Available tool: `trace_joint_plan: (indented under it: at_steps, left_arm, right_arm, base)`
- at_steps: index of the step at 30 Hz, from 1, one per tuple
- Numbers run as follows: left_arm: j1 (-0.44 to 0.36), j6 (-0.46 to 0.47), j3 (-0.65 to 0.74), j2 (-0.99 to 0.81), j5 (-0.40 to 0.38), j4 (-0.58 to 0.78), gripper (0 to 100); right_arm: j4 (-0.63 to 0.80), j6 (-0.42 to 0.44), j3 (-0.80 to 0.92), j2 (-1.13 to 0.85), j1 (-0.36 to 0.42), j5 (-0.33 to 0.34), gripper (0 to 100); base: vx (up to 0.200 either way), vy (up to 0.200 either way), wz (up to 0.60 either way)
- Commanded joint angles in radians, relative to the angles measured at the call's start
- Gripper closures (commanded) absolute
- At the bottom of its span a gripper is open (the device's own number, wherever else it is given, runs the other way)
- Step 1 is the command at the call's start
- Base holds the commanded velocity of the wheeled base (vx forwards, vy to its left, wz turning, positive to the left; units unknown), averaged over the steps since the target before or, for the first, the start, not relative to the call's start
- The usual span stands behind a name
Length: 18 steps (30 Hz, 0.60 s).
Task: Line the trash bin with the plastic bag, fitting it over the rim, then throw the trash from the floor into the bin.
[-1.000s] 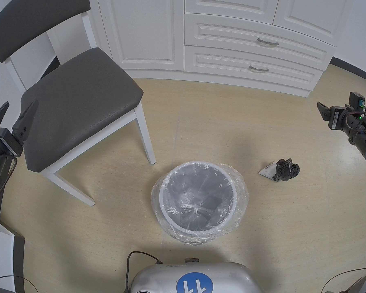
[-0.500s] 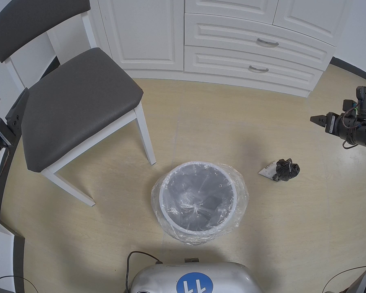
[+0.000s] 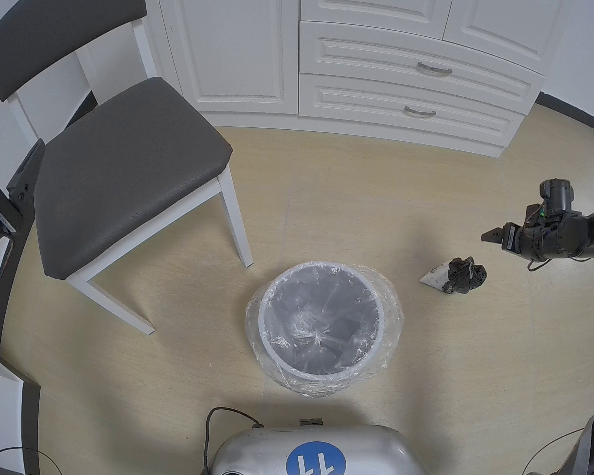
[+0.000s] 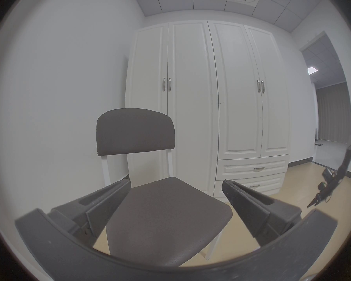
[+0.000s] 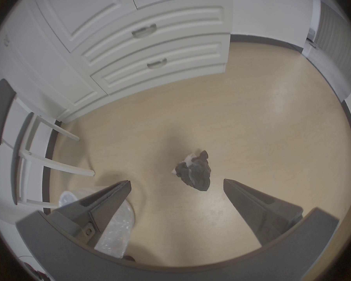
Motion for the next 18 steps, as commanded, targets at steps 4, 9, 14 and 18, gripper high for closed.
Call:
trace_joint_plan:
  at_steps: [4,9,14,18]
  left_arm:
    - [-0.003,0.0,0.007,-0.002,-0.004,-0.001,0]
    - [-0.006,0.0,0.007,-0.002,-0.004,-0.001,0]
    - [-0.007,0.002,0.01,-0.003,-0.007,-0.003,0]
    - [-0.007,0.002,0.01,-0.005,-0.005,-0.003,0]
  right_arm:
    - [-0.04,0.032,-0.115,0.277,-0.008,0.003,0]
    - [-0.182,0.144,-0.158,0.38,-0.001,-0.002,0]
    - [-0.37,0.264,-0.189,0.494,0.01,-0.004,0]
    - [-0.629,0.292,-0.175,0.599,0.021,-0.022,0]
  base:
    - [0.0,0.0,0.0]
    - [0.0,0.0,0.0]
    - [0.0,0.0,0.0]
    - [0.0,0.0,0.0]
